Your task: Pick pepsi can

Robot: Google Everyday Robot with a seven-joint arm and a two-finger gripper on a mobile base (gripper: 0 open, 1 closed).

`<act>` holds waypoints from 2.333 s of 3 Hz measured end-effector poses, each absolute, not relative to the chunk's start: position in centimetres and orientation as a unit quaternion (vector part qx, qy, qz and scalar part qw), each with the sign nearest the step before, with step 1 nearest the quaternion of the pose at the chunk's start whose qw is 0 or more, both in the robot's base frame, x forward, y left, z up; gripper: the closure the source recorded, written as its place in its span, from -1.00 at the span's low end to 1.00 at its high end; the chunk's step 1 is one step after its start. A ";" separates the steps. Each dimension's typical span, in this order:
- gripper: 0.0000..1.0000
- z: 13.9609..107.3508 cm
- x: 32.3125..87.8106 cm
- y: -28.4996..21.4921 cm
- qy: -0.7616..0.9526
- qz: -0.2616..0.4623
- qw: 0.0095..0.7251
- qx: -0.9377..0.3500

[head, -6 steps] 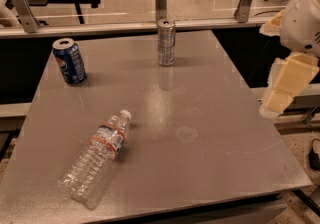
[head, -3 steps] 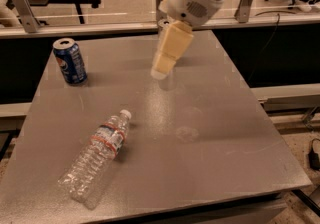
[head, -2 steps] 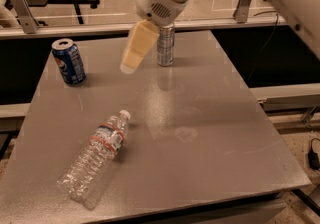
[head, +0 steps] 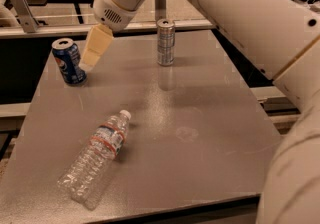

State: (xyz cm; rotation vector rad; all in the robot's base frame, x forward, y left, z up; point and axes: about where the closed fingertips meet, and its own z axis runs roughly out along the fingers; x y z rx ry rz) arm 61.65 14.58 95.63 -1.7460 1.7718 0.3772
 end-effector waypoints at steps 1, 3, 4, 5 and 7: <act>-1.00 93.5 63.7 17.7 0.685 0.157 0.307 -0.642; -1.00 90.9 64.1 21.3 0.687 0.181 0.313 -0.631; -0.98 90.2 64.4 23.7 0.676 0.189 0.317 -0.639; -0.61 89.9 64.3 24.8 0.667 0.197 0.319 -0.644; 0.42 93.4 62.7 24.2 0.644 0.204 0.317 -0.665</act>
Offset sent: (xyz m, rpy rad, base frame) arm 0.0319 0.0611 -0.0497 0.0739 0.0679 -0.0898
